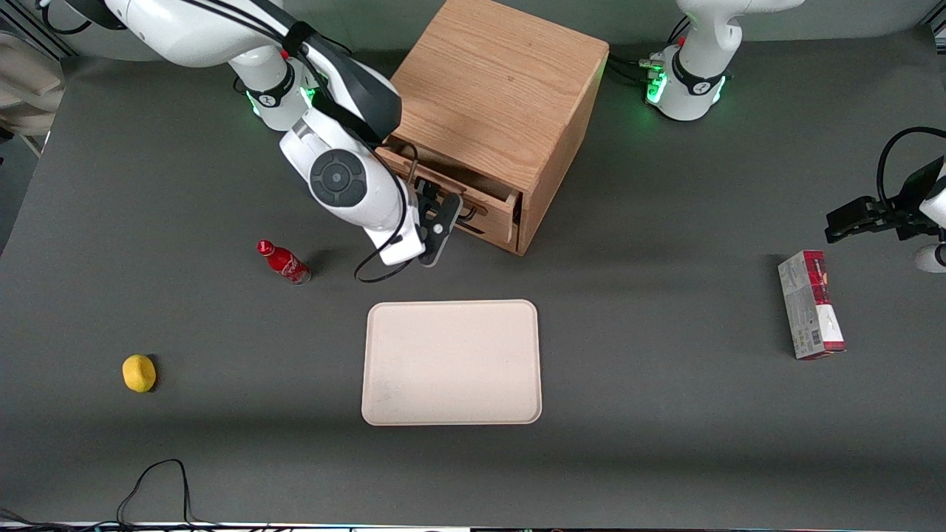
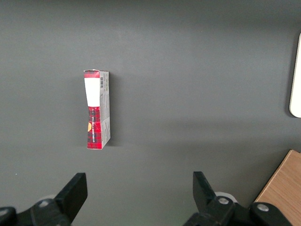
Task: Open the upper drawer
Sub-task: 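Pull the handle outward with the right gripper, sliding the drawer open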
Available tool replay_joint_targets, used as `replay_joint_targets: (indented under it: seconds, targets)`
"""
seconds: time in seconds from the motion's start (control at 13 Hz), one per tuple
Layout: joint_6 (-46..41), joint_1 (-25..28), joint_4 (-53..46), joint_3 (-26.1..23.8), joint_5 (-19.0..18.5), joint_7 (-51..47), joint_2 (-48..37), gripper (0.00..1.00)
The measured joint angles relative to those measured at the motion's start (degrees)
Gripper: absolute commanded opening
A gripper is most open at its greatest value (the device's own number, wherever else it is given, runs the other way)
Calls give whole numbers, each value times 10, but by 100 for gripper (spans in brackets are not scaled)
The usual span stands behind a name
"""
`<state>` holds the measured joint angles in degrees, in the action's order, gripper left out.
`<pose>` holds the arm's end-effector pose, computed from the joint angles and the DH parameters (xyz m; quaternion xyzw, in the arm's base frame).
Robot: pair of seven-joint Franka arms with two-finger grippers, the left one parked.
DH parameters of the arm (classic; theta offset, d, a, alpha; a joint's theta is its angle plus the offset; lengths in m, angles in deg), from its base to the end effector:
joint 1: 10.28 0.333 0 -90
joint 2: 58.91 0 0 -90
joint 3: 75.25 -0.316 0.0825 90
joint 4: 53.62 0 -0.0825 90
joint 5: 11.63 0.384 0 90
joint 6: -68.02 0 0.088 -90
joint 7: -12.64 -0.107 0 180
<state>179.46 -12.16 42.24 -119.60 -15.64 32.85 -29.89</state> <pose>0.5183 0.3898 0.3725 -0.8495 -0.5061 0.0714 0.1307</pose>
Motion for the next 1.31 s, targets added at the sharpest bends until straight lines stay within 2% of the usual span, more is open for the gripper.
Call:
replay_joint_targets:
  seconds: [0.31,0.62,0.92,1.31]
  targets:
    - [0,-4,-33,8,-6,19,14,100]
    - [-1,-9,-67,38,-7,39,22,100]
    - [-1,-10,-96,69,-39,71,34,100]
    - [-1,-10,-127,101,-42,95,46,100]
